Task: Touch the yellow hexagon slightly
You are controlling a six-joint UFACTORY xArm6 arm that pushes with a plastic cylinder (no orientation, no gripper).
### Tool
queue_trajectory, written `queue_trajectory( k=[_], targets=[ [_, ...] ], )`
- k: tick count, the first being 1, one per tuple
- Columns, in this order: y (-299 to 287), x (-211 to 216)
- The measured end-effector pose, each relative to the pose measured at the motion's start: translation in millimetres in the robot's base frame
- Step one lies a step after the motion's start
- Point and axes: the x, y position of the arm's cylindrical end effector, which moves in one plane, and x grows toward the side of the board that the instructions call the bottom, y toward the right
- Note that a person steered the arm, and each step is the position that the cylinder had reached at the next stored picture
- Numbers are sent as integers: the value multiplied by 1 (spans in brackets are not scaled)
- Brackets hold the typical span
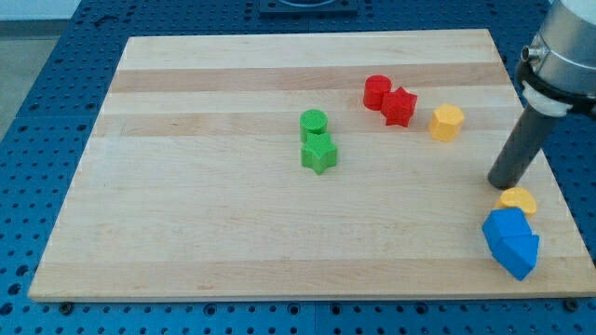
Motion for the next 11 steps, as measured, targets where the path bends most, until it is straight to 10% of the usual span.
queue_trajectory(
  k=[2,11],
  targets=[
    [42,-139],
    [-23,-112]
  ],
)
